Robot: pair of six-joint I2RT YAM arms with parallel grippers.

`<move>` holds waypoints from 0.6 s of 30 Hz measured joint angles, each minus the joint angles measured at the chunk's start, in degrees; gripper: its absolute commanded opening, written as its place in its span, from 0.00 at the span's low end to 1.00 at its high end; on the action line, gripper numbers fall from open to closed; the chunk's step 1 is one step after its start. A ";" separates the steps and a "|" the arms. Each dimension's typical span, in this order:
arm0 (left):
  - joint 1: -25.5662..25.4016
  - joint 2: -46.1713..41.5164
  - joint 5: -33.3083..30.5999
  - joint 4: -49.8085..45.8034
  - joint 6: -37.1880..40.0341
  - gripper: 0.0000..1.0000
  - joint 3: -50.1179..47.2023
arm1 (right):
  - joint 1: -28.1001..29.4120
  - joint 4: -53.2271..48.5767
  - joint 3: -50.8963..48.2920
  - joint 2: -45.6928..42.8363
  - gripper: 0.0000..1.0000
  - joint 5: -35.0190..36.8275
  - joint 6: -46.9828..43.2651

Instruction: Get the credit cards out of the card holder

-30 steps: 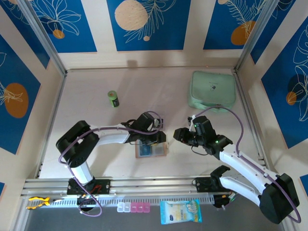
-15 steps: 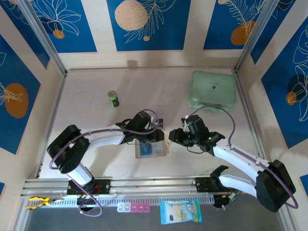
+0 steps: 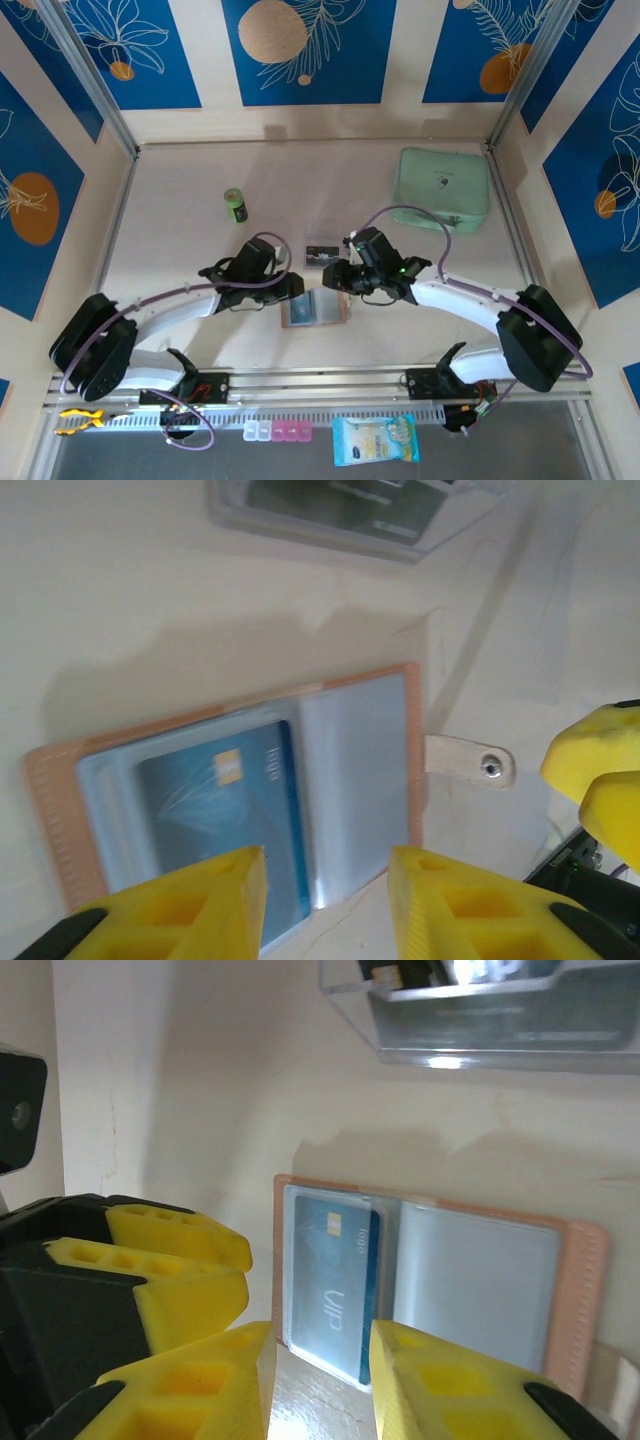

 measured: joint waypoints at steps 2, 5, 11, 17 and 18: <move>0.85 -1.77 -0.39 -0.61 -0.02 0.38 -1.77 | 1.18 1.01 0.79 2.01 0.30 -0.28 0.02; 1.81 -2.84 -0.39 -0.70 -0.07 0.38 -4.00 | 2.51 2.36 1.84 4.98 0.30 -0.79 0.04; 2.05 -1.68 -0.15 0.09 -0.26 0.37 -5.64 | 3.69 4.15 2.34 9.03 0.30 -1.92 0.24; 2.08 2.10 1.22 2.78 -0.33 0.32 -5.64 | 4.00 4.50 3.17 10.80 0.30 -2.69 0.28; 2.12 2.69 1.44 3.15 -0.37 0.30 -5.64 | 4.11 4.50 3.19 10.82 0.30 -2.67 0.31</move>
